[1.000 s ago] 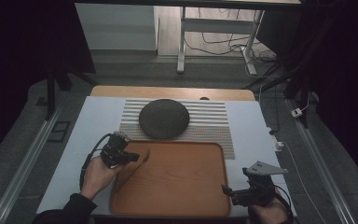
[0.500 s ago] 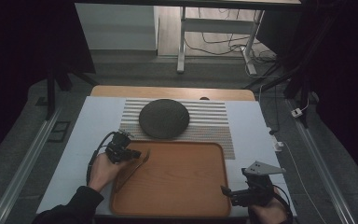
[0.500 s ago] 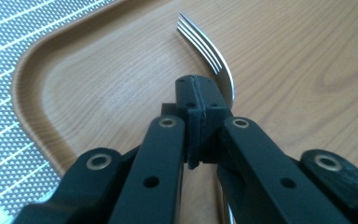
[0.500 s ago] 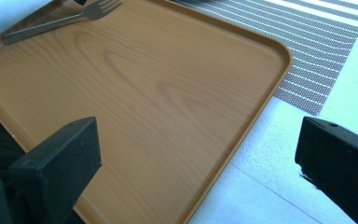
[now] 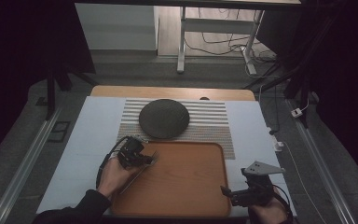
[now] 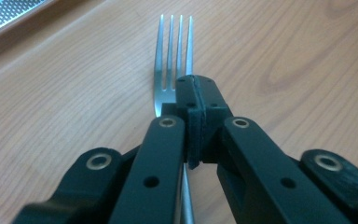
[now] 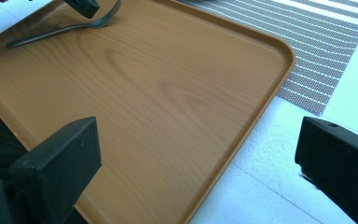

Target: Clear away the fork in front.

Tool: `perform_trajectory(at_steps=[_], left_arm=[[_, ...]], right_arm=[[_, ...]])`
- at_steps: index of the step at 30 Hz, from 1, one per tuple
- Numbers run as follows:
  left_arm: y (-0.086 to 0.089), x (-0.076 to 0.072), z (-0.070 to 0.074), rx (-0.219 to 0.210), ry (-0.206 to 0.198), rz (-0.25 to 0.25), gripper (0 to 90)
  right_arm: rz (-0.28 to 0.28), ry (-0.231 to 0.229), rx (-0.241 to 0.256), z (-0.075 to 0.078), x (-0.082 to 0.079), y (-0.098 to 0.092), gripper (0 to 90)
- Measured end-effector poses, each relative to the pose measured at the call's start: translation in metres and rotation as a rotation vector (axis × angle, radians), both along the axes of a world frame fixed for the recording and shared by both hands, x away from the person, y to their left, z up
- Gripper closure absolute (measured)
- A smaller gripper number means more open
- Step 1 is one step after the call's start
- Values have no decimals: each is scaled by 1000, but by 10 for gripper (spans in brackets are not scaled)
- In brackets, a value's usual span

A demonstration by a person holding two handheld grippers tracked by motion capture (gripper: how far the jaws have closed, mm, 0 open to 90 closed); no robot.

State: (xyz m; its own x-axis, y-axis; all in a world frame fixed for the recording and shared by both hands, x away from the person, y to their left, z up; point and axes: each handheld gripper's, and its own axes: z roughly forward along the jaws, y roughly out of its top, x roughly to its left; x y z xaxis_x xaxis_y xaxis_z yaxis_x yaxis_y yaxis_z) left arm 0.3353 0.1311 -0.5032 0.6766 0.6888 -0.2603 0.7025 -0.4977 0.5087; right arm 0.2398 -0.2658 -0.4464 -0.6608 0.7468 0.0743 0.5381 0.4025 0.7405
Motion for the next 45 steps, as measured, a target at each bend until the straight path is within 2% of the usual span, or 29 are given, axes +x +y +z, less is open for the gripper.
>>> perform_trajectory(at_steps=[7, 13, 16, 18, 20, 26, 32, 41, 45], left_arm=[[-13, -4, 0, -24, 2, -53, 885], [-21, -4, -10, 9, 19, -56, 885], [-22, -4, -14, 33, 11, -60, 885], [-21, -3, -14, 27, 13, -49, 885], [-20, -3, -14, 41, 2, -33, 885], [-5, 3, -13, 59, 11, 21, 885], [12, 7, -13, 57, 35, 74, 884], [35, 11, -13, 65, 60, 126, 884], [45, 13, -14, 54, 69, 148, 879]], right_arm=[[4, 6, 2, 0, 0, 0, 4], [4, 10, 3, 0, 1, 0, 4], [5, 11, 3, 0, 1, 0, 4], [5, 14, 3, 0, 1, 0, 4], [7, 14, 5, 0, 1, 0, 4], [8, 15, 7, 0, 1, 0, 4], [9, 16, 8, 0, 1, 0, 4], [7, 18, 11, 0, 1, 0, 5], [7, 20, 12, 0, 2, 0, 6]])
